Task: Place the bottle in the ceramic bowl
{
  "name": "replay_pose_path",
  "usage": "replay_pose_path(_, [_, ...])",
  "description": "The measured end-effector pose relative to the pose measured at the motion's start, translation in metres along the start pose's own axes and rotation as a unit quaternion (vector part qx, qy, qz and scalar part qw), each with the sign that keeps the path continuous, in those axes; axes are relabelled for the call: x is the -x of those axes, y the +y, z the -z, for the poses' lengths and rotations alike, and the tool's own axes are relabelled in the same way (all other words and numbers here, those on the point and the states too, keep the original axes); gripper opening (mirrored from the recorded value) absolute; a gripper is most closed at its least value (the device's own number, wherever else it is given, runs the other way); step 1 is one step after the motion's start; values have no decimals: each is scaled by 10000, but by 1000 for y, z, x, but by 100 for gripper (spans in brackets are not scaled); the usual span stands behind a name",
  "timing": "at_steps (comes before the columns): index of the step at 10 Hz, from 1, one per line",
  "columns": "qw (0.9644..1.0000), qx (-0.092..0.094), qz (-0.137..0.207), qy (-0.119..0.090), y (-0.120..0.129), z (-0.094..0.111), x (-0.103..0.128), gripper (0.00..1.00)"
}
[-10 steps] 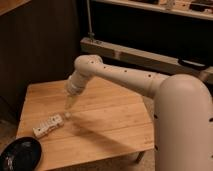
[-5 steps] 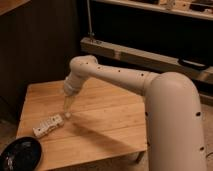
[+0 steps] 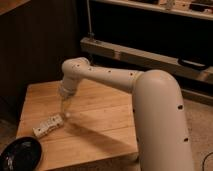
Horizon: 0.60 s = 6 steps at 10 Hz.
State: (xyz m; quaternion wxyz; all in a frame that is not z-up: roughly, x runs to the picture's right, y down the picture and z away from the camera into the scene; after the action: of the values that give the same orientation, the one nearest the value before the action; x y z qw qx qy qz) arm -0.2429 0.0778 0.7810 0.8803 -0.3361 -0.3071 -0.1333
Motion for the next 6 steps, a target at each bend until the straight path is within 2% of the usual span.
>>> replay_pose_path(3, [9997,186,-11,154,5,-16,-7,65])
replay_pose_path(6, [9991,348,-27,223,9,-31,-12,65])
